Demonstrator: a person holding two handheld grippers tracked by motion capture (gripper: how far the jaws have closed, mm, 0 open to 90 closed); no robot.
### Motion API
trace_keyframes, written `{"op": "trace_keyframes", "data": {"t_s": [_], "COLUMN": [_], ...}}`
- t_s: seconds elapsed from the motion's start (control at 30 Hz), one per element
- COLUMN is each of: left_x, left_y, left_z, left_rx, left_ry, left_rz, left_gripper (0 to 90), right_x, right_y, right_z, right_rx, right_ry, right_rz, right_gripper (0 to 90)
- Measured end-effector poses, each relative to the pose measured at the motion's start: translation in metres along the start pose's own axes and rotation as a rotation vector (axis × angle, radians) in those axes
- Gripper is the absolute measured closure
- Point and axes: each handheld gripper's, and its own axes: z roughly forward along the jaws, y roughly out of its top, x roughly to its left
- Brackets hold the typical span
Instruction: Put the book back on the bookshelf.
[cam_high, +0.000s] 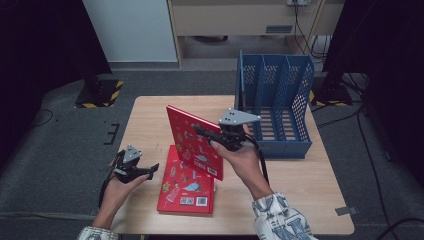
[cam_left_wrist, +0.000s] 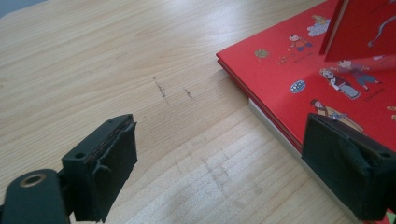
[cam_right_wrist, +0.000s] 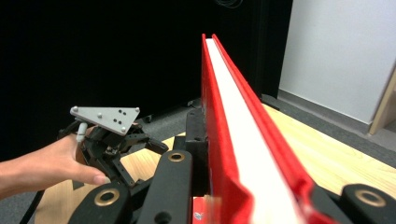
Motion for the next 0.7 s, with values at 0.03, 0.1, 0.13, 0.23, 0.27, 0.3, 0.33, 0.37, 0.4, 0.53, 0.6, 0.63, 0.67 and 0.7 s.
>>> {"op": "trace_keyframes", "data": {"t_s": [0.03, 0.1, 0.13, 0.23, 0.27, 0.3, 0.33, 0.37, 0.4, 0.53, 0.6, 0.63, 0.67, 0.7], "left_x": [0.0, 0.0, 0.0, 0.001, 0.002, 0.002, 0.002, 0.001, 0.001, 0.0, -0.001, -0.001, -0.001, -0.001], "left_y": [0.0, -0.002, -0.003, -0.004, -0.005, -0.005, -0.005, -0.005, -0.005, -0.005, -0.005, -0.006, -0.007, -0.007], "left_z": [0.0, 0.001, 0.001, 0.001, 0.001, 0.001, 0.002, 0.003, 0.004, 0.007, 0.008, 0.009, 0.009, 0.009], "left_rx": [0.005, 0.009, 0.013, 0.015, 0.016, 0.016, 0.018, 0.021, 0.024, 0.035, 0.037, 0.039, 0.041, 0.04], "left_ry": [0.001, 0.001, 0.003, 0.008, 0.009, 0.01, 0.01, 0.011, 0.011, 0.012, 0.012, 0.011, 0.011, 0.01], "left_rz": [0.003, 0.001, 0.0, -0.004, -0.006, -0.006, -0.006, -0.003, -0.001, 0.007, 0.01, 0.011, 0.013, 0.011], "left_gripper": [9.6, 9.6, 9.5, 9.6, 9.6, 9.5, 9.5, 9.4, 9.2, 9.1, 9.0, 8.9, 8.8, 8.4], "right_x": [0.0, 0.0, 0.0, -0.001, -0.002, -0.002, -0.003, -0.003, -0.004, -0.004, -0.004, -0.004, -0.004, -0.004], "right_y": [0.001, 0.003, 0.003, 0.004, 0.004, 0.004, 0.004, 0.004, 0.004, 0.006, 0.006, 0.007, 0.007, 0.007], "right_z": [-0.002, -0.006, -0.008, -0.012, -0.014, -0.016, -0.017, -0.019, -0.022, -0.033, -0.039, -0.042, -0.045, -0.048], "right_rx": [0.0, -0.003, -0.002, -0.002, -0.005, -0.003, -0.006, -0.008, -0.01, -0.02, -0.023, -0.023, -0.026, -0.028], "right_ry": [-0.004, -0.015, -0.021, -0.03, -0.034, -0.036, -0.04, -0.045, -0.048, -0.063, -0.069, -0.074, -0.076, -0.08], "right_rz": [0.001, 0.001, 0.006, 0.01, 0.014, 0.015, 0.017, 0.018, 0.018, 0.024, 0.028, 0.026, 0.028, 0.03], "right_gripper": [79.9, 79.9, 79.9, 79.9, 79.9, 79.9, 79.9, 79.9, 79.9, 79.9, 79.9, 79.9, 80.0, 79.9]}}
